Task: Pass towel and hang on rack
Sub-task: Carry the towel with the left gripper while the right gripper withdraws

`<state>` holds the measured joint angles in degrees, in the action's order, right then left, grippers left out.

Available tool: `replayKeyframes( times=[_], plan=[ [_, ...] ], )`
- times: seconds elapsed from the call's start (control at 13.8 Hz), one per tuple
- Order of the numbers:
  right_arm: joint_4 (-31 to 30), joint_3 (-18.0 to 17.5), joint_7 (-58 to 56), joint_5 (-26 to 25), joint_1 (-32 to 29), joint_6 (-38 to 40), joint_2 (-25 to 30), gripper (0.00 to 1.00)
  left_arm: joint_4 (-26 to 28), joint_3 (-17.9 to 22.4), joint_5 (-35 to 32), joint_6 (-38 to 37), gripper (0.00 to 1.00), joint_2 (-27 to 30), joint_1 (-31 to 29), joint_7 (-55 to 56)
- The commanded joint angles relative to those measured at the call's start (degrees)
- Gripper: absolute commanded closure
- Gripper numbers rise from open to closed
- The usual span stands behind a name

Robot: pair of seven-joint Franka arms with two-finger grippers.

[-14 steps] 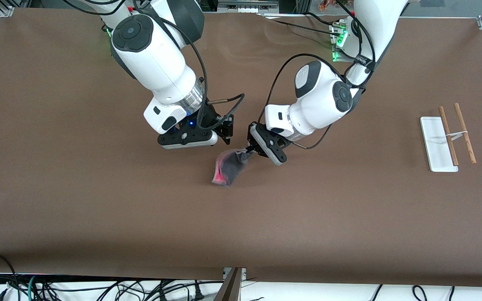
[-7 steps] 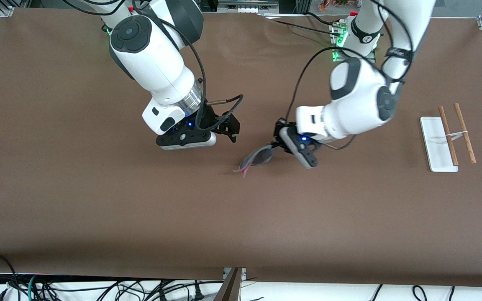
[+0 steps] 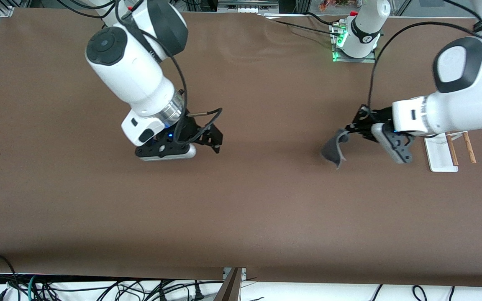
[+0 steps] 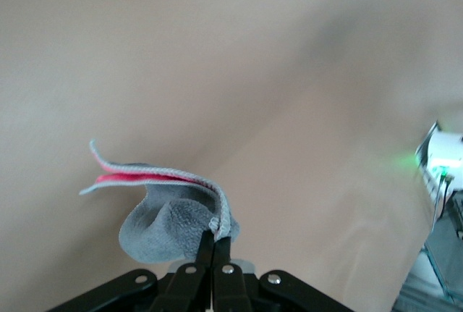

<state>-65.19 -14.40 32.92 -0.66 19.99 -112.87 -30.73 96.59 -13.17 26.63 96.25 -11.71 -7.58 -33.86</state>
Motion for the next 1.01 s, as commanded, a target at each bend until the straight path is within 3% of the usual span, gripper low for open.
replayKeyframes(
  times=[0.0,0.29,0.51,0.72,0.94],
  plan=[
    [0.9,-0.5,-6.1,-1.5,-2.4,2.1,-0.5,0.0,2.3,-0.5,-4.6,-5.4,1.0,2.6,-6.7,-6.2],
    [0.9,0.4,-14.9,-1.8,-6.9,8.2,-0.4,0.0,3.3,-0.3,-12.5,-6.2,1.0,0.4,-16.8,-20.6],
    [0.6,0.6,-26.4,-1.5,-13.0,13.7,1.2,0.0,0.1,-0.3,-17.2,-11.2,1.0,-2.0,-23.3,-26.1],
    [-6.3,1.0,-27.6,-1.2,-18.7,14.6,6.0,0.0,-1.0,-0.3,-20.6,-11.1,1.0,-2.9,-27.8,-33.2],
    [-9.9,4.1,-27.6,-1.7,-19.8,17.1,10.6,0.0,-5.5,-0.3,-22.7,-11.3,1.0,-6.7,-31.3,-39.9]
  ],
)
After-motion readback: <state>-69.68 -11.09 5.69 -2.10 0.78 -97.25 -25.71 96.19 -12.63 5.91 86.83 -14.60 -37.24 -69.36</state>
